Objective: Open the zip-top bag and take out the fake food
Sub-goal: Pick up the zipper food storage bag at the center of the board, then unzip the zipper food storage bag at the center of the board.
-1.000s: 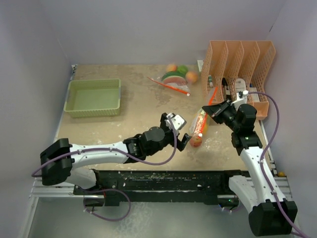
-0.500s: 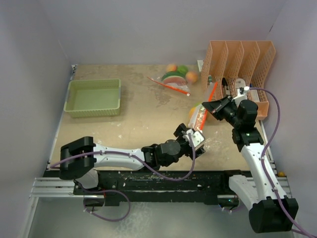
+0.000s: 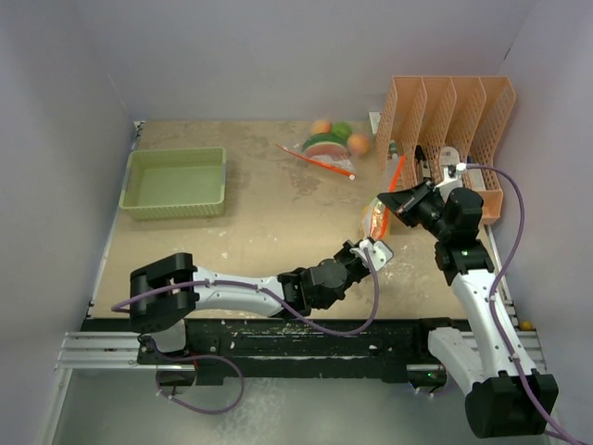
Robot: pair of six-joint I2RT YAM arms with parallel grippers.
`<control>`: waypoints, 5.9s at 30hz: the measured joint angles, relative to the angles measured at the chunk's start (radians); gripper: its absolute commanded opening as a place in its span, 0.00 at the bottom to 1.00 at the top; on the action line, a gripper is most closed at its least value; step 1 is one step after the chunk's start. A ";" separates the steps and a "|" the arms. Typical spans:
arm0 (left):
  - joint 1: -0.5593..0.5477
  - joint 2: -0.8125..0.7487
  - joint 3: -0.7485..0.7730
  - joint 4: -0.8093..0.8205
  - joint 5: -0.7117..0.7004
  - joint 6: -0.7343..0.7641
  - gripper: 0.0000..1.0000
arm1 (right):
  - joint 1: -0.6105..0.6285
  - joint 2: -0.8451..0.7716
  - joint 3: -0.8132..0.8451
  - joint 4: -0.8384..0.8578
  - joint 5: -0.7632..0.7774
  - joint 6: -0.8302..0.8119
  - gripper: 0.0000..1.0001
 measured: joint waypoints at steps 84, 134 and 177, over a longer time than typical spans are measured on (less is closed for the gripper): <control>0.712 -0.407 0.104 -0.766 1.332 -0.184 0.00 | 0.414 0.389 0.377 0.155 -0.571 -0.780 0.18; 1.200 -0.755 -0.188 -0.505 1.135 -0.610 0.00 | 0.259 0.203 0.221 0.036 -0.034 -0.762 0.00; 0.835 -0.484 -0.515 -0.132 0.985 -0.740 0.02 | 0.241 0.182 0.137 0.076 0.085 -0.652 0.38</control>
